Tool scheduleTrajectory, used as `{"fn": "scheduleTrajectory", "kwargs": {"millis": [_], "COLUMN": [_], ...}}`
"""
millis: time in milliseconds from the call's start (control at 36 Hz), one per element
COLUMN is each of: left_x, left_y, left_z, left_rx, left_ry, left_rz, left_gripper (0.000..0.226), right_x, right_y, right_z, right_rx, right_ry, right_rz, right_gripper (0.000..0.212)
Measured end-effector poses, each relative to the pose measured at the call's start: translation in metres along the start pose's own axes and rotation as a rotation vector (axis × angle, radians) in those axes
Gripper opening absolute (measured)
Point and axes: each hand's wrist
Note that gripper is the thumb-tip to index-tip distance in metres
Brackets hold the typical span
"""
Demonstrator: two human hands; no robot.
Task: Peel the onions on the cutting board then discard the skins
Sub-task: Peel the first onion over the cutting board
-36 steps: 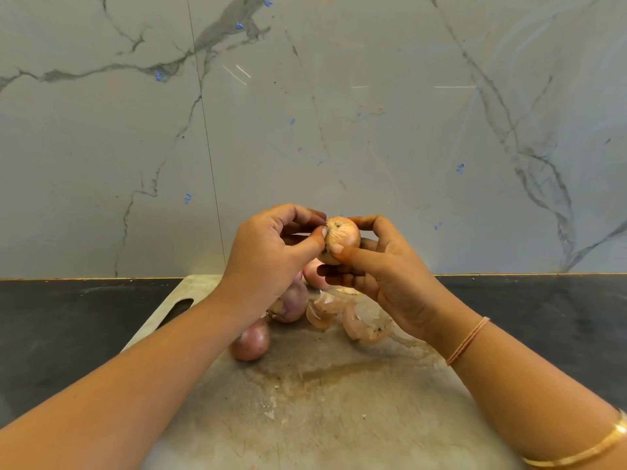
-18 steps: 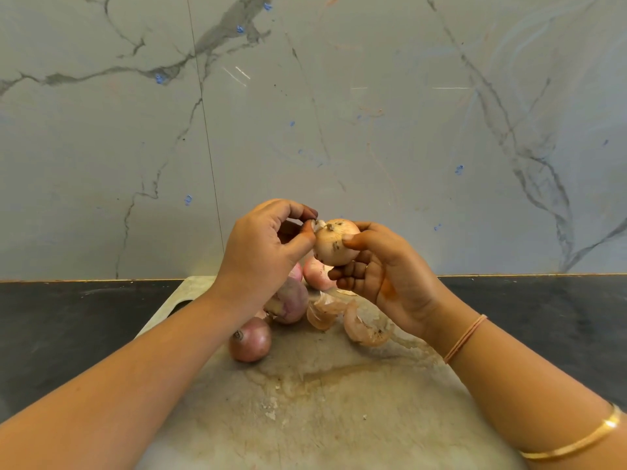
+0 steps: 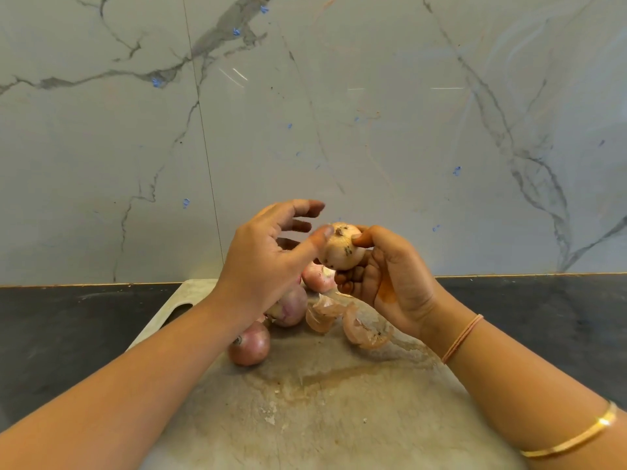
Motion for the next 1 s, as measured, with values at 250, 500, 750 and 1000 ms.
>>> {"fn": "scheduleTrajectory", "kwargs": {"millis": [250,500,750,1000], "left_x": [0.0032,0.0001,0.0031,-0.0015], "left_y": [-0.0049,0.0002,-0.005,-0.0038], "left_z": [-0.0026,0.0003,-0.003,-0.0027], "left_rx": [0.043,-0.027,0.022,0.175], "left_ry": [0.035,-0.075,0.057,-0.058], "left_rz": [0.026,0.002,-0.057,-0.014], "left_gripper": [0.022,0.031,0.017,0.026], "right_x": [0.001,-0.0013,-0.001,-0.0023], "right_y": [-0.0002,0.0006,-0.0005,-0.0009], "right_z": [0.0015,0.002,0.0005,-0.0036], "right_rx": [-0.034,-0.106,-0.059,-0.053], "right_ry": [0.012,0.022,0.041,0.057], "right_rz": [-0.019,-0.039,-0.018,-0.019], "right_gripper": [0.028,0.025,0.025,0.025]}}
Point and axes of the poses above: each hand's wrist, its own x-axis towards the middle knuckle, its own z-axis out of the palm, y = z × x, and after that the axes turned 6 degrees about -x, right-handed
